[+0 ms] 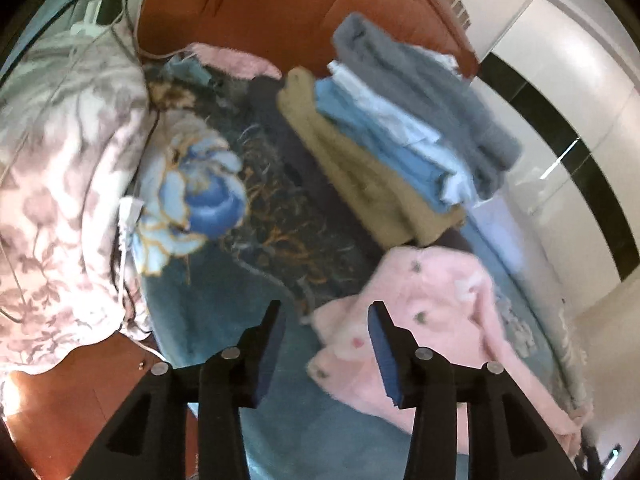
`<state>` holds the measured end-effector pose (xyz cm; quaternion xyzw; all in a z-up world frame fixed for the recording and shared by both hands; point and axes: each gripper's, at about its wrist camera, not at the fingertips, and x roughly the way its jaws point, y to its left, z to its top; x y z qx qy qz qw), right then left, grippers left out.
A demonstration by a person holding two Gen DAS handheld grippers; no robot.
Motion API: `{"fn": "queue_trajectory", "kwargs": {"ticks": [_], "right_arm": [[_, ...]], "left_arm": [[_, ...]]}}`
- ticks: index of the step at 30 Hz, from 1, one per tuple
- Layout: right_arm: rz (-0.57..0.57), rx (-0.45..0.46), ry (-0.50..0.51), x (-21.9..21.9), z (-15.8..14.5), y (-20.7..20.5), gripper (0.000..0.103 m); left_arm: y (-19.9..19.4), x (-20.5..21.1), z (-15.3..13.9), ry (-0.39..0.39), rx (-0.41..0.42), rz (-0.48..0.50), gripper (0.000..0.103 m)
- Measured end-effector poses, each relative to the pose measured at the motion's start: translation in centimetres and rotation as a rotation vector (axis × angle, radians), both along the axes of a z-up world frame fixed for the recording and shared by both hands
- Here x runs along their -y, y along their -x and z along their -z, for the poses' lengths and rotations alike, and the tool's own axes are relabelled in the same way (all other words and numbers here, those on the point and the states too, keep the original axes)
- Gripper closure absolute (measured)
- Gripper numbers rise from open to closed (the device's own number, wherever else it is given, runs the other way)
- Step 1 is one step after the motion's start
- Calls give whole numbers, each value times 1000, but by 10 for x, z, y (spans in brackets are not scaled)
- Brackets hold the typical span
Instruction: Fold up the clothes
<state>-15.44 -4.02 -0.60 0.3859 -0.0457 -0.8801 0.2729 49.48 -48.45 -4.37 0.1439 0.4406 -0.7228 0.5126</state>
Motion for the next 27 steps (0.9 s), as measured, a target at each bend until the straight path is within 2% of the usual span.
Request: {"fn": "queue_trajectory", "kwargs": {"ticks": [3, 5, 6, 7, 8, 13, 14, 17, 19, 22, 27], "right_arm": [[13, 27, -51, 12, 12, 23, 36], [13, 65, -41, 15, 19, 32, 66], [10, 80, -29, 15, 22, 35, 73], [17, 64, -10, 12, 13, 37, 89], [24, 43, 10, 9, 3, 38, 95], [62, -59, 110, -9, -47, 48, 96], [80, -96, 114, -14, -65, 51, 96], [100, -189, 105, -22, -115, 66, 96], [101, -223, 51, -14, -133, 79, 96], [127, -179, -130, 13, -125, 107, 96], [207, -5, -208, 21, -70, 138, 96]], "left_arm": [[14, -9, -14, 34, -10, 30, 53], [27, -15, -21, 47, -23, 62, 52], [36, -17, -23, 50, -26, 83, 51], [41, -25, -30, 51, -26, 103, 51], [52, -25, -31, 52, -24, 127, 51], [89, -29, -40, 73, -13, 210, 51], [95, -29, -41, 76, -12, 225, 51], [114, -29, -40, 79, -2, 263, 51], [125, -29, -36, 69, 4, 279, 51], [135, -28, -27, 36, -13, 298, 51], [136, -31, -28, 38, 22, 306, 51]]}}
